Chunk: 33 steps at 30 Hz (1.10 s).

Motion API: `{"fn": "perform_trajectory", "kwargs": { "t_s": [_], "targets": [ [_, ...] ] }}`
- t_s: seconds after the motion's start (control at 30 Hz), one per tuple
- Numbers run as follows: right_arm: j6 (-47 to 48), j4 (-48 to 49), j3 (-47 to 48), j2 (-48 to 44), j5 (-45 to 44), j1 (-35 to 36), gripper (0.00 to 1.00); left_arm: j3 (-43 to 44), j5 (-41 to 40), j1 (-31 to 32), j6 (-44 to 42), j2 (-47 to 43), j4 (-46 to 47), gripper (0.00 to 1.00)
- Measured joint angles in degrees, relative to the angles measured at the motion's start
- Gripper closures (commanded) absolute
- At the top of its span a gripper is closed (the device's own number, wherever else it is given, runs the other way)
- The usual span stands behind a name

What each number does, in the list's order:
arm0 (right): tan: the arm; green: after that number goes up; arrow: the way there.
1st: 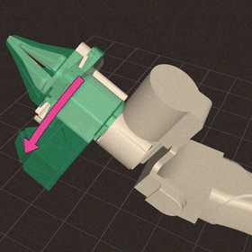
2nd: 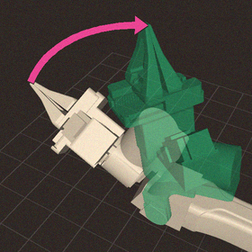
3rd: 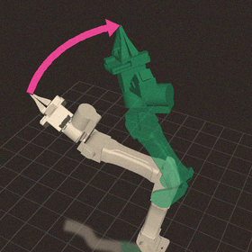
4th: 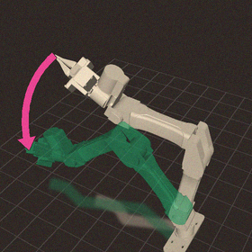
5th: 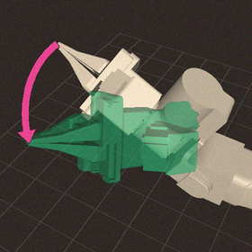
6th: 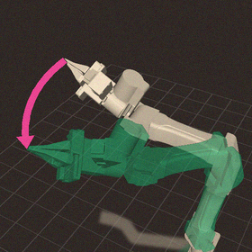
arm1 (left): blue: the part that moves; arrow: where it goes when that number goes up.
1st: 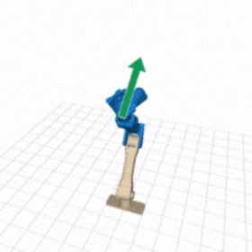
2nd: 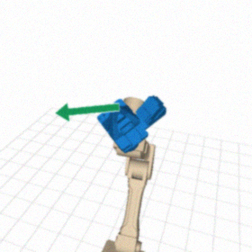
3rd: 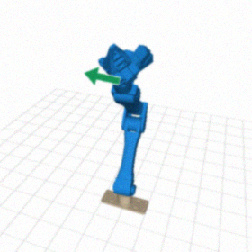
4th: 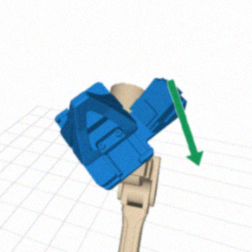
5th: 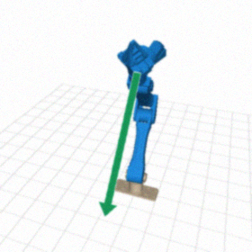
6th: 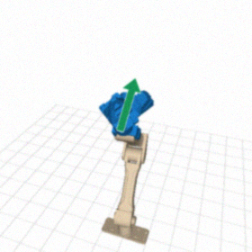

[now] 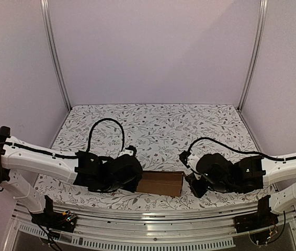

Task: Fold the paper box

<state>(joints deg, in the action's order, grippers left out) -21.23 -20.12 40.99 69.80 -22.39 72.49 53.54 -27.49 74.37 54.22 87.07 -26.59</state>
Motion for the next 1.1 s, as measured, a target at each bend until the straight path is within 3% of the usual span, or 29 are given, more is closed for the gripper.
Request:
{"fn": "perform_trajectory", "kwargs": {
  "t_s": [0.63,1.1],
  "targets": [
    [-12.31,-2.32,3.98,-0.35,2.14,-0.26,1.0,0.9,-2.1,0.83,-0.07,1.27,-1.03,1.0],
    [-22.08,-1.88,3.98,-0.35,8.15,-4.33,1.0,2.32,-3.17,1.49,-0.2,2.56,-2.08,1.0]
  ]
}}
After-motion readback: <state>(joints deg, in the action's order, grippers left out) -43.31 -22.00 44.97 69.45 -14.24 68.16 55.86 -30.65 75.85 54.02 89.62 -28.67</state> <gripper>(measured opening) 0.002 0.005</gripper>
